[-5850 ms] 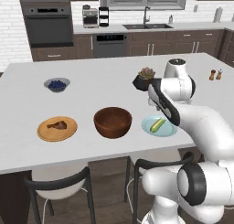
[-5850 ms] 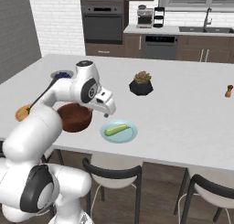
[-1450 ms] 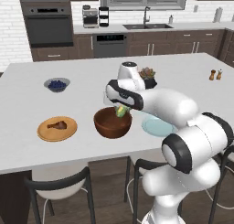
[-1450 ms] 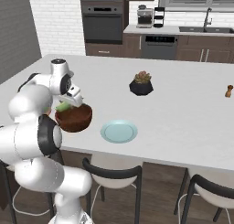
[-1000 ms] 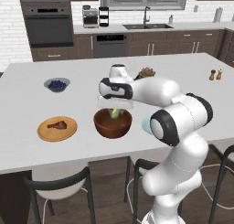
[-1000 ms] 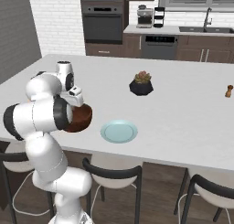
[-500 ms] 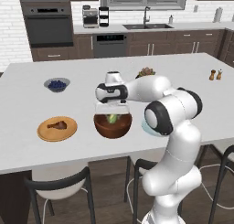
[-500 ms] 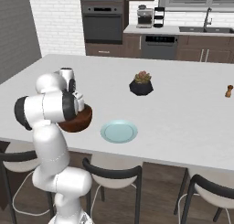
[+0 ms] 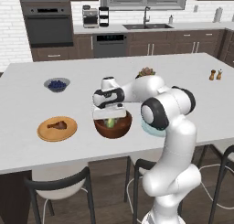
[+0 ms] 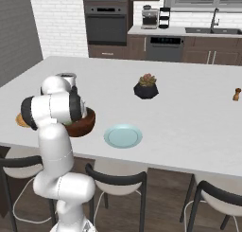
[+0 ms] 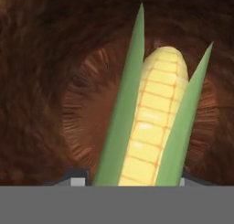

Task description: Pick the chicken drumstick and corn from their plates and place them in the bowl. Then put the bowl in the fridge.

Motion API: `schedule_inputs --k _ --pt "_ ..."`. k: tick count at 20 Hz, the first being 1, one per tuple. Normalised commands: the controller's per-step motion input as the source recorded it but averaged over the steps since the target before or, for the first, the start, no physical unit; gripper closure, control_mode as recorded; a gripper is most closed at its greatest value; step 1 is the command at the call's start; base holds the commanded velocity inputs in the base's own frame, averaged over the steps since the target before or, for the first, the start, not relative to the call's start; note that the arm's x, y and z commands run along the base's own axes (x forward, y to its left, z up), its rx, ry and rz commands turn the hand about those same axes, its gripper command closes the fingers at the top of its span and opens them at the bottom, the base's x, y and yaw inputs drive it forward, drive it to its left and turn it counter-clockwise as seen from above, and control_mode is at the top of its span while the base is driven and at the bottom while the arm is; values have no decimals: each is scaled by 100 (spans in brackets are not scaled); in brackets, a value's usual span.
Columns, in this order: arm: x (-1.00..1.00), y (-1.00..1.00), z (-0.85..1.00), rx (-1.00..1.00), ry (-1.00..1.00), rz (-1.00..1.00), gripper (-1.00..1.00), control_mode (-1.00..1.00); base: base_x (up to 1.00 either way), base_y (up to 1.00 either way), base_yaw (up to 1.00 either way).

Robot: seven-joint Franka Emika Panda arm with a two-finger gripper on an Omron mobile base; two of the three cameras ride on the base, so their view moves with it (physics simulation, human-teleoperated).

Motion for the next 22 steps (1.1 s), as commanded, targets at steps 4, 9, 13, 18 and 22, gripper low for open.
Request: schedule_inputs --k 4,9,13,18,22 --pt "14 1 -26 -4 5 6 -100 -100 0 0 0" --pt "5 0 -9 0 0 4 -100 -100 0 0 0" --pt "2 0 0 0 0 6 -100 -100 0 0 0" --pt "-14 3 43 0 -1 5 -100 -100 0 0 0" --pt "-37 1 80 0 -7 4 -100 -100 0 0 0"
